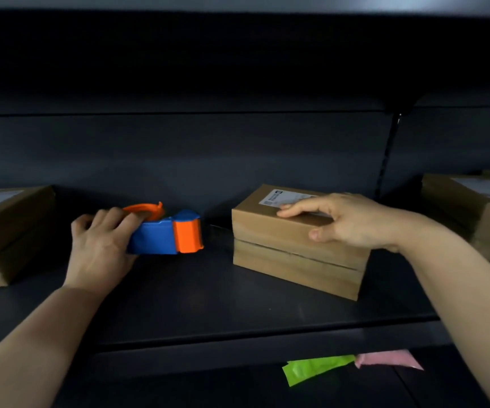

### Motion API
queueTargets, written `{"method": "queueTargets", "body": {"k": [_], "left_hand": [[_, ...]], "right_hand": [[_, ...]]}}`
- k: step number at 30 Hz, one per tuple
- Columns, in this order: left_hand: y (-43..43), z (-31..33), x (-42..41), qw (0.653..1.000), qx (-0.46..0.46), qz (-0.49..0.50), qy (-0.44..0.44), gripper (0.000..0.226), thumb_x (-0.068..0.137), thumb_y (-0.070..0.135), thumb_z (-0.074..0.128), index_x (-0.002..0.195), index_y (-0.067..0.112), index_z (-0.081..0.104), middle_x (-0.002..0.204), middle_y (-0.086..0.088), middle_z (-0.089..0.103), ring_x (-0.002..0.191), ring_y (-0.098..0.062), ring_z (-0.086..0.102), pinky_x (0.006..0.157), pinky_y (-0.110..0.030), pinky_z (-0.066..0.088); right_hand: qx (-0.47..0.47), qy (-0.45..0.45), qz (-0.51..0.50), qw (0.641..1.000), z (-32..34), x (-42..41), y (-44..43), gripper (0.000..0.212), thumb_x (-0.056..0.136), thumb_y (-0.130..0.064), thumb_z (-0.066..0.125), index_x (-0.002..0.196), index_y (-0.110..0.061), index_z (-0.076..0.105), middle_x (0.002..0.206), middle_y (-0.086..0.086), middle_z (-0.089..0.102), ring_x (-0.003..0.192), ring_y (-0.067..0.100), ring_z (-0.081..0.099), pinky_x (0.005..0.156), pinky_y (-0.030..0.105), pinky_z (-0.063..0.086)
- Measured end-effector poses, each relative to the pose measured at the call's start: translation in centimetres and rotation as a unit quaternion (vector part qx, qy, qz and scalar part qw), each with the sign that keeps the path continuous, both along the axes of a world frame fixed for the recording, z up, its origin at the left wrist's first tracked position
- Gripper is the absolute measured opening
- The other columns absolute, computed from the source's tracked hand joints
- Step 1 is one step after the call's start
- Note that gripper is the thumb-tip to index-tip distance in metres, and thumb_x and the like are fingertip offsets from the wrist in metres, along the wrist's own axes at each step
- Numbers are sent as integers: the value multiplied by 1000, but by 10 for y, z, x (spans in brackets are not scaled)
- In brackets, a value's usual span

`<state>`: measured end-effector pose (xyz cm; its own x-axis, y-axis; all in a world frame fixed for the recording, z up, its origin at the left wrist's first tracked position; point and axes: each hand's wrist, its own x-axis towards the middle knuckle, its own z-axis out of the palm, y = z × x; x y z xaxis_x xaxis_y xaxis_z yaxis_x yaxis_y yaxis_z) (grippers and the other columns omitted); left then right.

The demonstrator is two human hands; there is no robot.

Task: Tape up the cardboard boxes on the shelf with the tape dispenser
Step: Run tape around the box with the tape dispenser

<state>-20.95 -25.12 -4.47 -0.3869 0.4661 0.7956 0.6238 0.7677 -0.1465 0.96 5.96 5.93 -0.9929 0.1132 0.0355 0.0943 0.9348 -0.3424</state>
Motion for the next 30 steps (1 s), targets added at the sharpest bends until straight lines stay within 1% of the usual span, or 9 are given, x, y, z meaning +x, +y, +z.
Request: {"method": "queueTargets", "body": {"k": [7, 11, 14, 17, 19, 21, 23, 26, 30], "left_hand": [[22, 3, 2, 999, -31, 38, -21, 69, 53, 12, 85, 117, 21, 60, 92, -9, 55, 90, -35, 53, 76, -47, 35], [56, 4, 14, 1000, -21, 15, -2, 57, 62, 10, 75, 114, 24, 56, 92, -7, 53, 89, -34, 52, 75, -44, 34], [70, 1, 21, 1000, -11, 0, 0, 62, 57, 6, 77, 114, 22, 61, 91, -7, 55, 88, -34, 53, 76, -44, 33], [67, -2, 22, 1000, -4, -7, 5, 64, 54, 5, 77, 115, 20, 63, 90, -7, 56, 87, -34, 54, 76, -45, 36], [68, -2, 24, 1000, -3, -12, 0, 65, 54, 4, 75, 117, 19, 64, 91, -7, 57, 87, -34, 55, 77, -46, 37], [70, -2, 26, 1000, -7, -22, -2, 65, 55, 4, 74, 117, 20, 65, 91, -6, 57, 88, -34, 55, 77, -46, 37], [69, -5, 27, 1000, -4, -28, 4, 65, 56, 4, 75, 118, 21, 65, 91, -4, 57, 88, -33, 55, 78, -45, 37], [68, -7, 25, 999, 8, -35, 8, 66, 55, 4, 76, 117, 21, 65, 91, -4, 58, 88, -33, 55, 77, -46, 37], [68, -7, 26, 1000, 3, -26, -16, 66, 56, 5, 74, 119, 22, 64, 93, -5, 58, 89, -34, 54, 78, -46, 38]], "right_hand": [[-13, -11, 12, 1000, -2, -3, 5, 55, 93, -25, 62, 119, -70, 45, 148, -26, 35, 132, 13, 37, 110, 41, 33], [-19, -19, 11, 1000, 1, -4, 7, 61, 90, -12, 61, 115, -66, 50, 144, -26, 40, 130, 10, 40, 109, 41, 35], [5, 9, -19, 1000, 5, 0, 2, 64, 83, 3, 51, 105, -57, 55, 139, -24, 47, 129, 10, 42, 105, 38, 39], [41, 82, -54, 994, -1, 0, -15, 37, 85, -15, 52, 104, -47, 54, 129, -18, 56, 119, 13, 51, 99, 36, 40], [159, 208, -111, 959, -22, -14, -35, 20, 92, -44, 45, 105, -37, 58, 114, -10, 61, 108, 18, 57, 101, 41, 34], [261, 322, -143, 899, -47, -36, -54, 43, 90, -58, 38, 93, -23, 64, 95, -1, 64, 93, 23, 59, 102, 47, 33], [311, 398, -107, 856, -70, -58, -60, 43, 90, -56, 44, 86, -16, 60, 86, 4, 60, 83, 25, 56, 90, 45, 37], [333, 461, -95, 817, -83, -78, -50, 34, 90, -47, 51, 80, -15, 53, 80, 5, 54, 74, 25, 51, 69, 38, 28], [310, 482, -91, 814, -85, -80, -52, 35, 92, -47, 50, 79, -14, 55, 78, 5, 54, 73, 25, 52, 69, 37, 27]]}}
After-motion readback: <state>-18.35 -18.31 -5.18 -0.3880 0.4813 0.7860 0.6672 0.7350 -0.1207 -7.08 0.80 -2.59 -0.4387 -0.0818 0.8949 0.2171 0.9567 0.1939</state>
